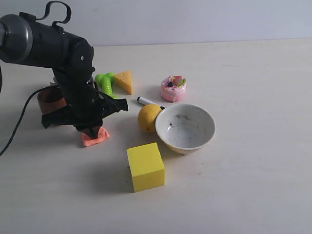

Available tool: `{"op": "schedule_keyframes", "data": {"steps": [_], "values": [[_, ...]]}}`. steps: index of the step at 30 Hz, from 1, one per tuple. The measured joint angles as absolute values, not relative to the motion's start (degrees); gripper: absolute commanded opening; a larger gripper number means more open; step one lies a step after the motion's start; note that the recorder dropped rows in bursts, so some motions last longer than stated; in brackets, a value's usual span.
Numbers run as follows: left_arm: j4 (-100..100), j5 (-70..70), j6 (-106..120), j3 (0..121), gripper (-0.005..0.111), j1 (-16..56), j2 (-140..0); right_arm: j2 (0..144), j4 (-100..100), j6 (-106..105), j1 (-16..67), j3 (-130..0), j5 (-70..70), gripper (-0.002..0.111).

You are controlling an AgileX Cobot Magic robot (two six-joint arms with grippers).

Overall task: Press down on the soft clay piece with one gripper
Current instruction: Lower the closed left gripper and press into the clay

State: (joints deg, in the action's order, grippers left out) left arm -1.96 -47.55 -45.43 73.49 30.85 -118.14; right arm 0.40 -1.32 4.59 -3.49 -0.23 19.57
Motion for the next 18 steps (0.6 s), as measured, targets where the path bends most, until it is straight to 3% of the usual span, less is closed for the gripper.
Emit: {"op": "schedule_keyframes", "data": {"steps": [18], "values": [[-0.6, -49.0, -43.0, 74.5, 0.000, 30.8, -119.8, 0.4, -1.3, 4.6, -3.5, -0.2, 19.6, 0.000]]}}
